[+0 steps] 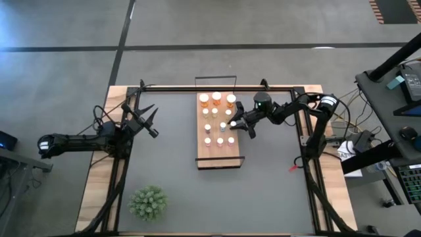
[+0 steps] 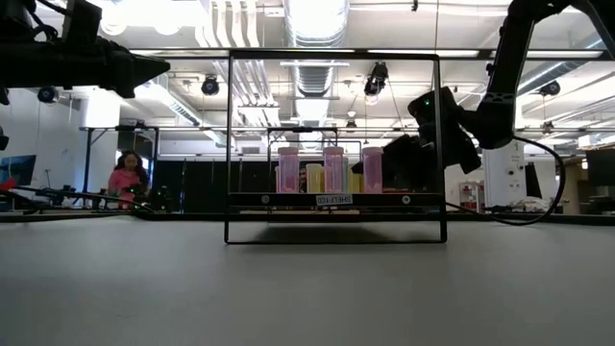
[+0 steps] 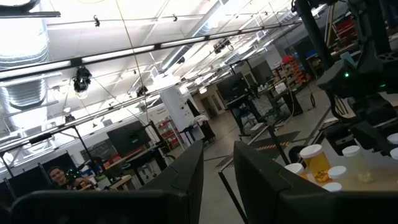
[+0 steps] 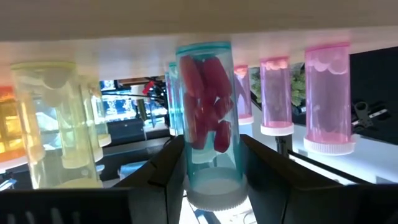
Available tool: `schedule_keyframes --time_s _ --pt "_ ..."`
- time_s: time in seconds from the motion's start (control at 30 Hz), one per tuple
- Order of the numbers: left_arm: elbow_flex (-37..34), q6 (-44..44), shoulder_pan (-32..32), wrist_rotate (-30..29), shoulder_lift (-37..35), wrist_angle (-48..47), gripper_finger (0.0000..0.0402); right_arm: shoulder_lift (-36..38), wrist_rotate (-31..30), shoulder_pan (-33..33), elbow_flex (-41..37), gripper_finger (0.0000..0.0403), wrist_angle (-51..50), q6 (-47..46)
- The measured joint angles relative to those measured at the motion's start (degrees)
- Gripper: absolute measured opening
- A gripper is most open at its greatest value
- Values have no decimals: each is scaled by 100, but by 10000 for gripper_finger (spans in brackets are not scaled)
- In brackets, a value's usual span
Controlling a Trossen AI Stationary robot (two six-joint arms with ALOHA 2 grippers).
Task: Pick and place medicine bottles onto shelf by color
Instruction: Put the blue pill bottle on the shelf aligned with the other blue pill bottles
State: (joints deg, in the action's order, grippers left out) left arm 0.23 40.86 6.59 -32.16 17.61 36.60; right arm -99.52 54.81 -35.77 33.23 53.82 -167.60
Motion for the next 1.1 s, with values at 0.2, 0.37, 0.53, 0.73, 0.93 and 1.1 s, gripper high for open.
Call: schedule_keyframes --time_s 0.2,0.37,0.53,0.73,0.93,1.1 --pt "0 0 1 1 0 0 72 8 25 -15 -2 134 0 1" --pt "2 0 0 1 0 0 72 8 104 -15 -2 135 -5 -1" --pt "1 0 2 0 -2 0 72 8 122 -15 -2 135 -42 0" --pt "2 0 2 0 0 0 72 8 270 -15 -2 135 -44 -69" --pt "1 0 2 1 0 0 72 8 281 -15 65 135 -46 64" --pt "0 0 0 0 0 0 72 11 377 -15 217 135 -42 110"
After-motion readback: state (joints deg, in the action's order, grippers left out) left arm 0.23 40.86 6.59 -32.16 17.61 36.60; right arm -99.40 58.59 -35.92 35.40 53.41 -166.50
